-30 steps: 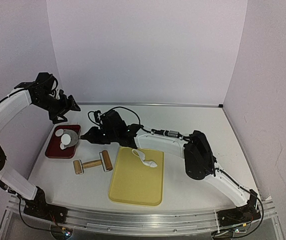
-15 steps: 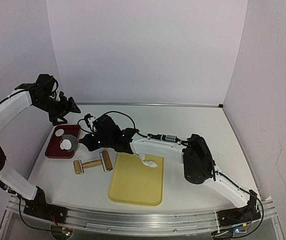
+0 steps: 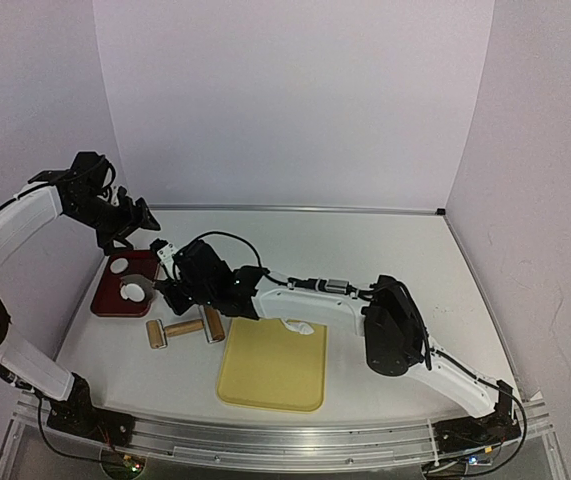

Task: Roll out the dumpling wrappers from the dough

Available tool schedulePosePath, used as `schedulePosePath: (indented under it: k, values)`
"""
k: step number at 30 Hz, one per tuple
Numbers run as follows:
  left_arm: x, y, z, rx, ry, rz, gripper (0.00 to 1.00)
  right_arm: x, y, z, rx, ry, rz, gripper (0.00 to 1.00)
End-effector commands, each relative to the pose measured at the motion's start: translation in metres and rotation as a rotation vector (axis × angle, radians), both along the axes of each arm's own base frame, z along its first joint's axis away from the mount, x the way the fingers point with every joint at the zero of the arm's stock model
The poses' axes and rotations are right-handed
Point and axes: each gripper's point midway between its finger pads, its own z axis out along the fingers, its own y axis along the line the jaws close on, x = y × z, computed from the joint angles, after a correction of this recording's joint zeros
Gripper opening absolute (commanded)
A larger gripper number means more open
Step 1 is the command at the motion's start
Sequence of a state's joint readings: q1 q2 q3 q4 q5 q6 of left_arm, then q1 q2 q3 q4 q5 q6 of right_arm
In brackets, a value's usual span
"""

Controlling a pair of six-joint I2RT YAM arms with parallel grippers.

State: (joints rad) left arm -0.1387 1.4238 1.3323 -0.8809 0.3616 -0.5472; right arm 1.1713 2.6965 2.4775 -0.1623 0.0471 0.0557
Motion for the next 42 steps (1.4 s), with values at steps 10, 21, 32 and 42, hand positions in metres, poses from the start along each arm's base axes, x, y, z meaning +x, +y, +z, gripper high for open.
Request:
schedulePosePath:
  k: [10,21,32,42]
  values:
    - [-0.002,0.008,0.024,0.025,-0.100,0.028,0.87,-0.027,0.013,0.089,-0.041,-0.441,0.023,0.00]
    - [0.000,0.009,0.028,0.028,-0.113,0.040,0.88,-0.035,0.015,0.127,-0.020,-0.650,-0.031,0.00]
    - [0.010,0.024,0.061,0.106,-0.195,0.077,0.91,-0.036,-0.044,0.176,0.059,-0.493,-0.164,0.00]
    - [0.015,0.050,0.084,0.142,-0.263,0.199,0.95,-0.028,-0.195,0.164,-0.048,-0.205,-0.408,0.00]
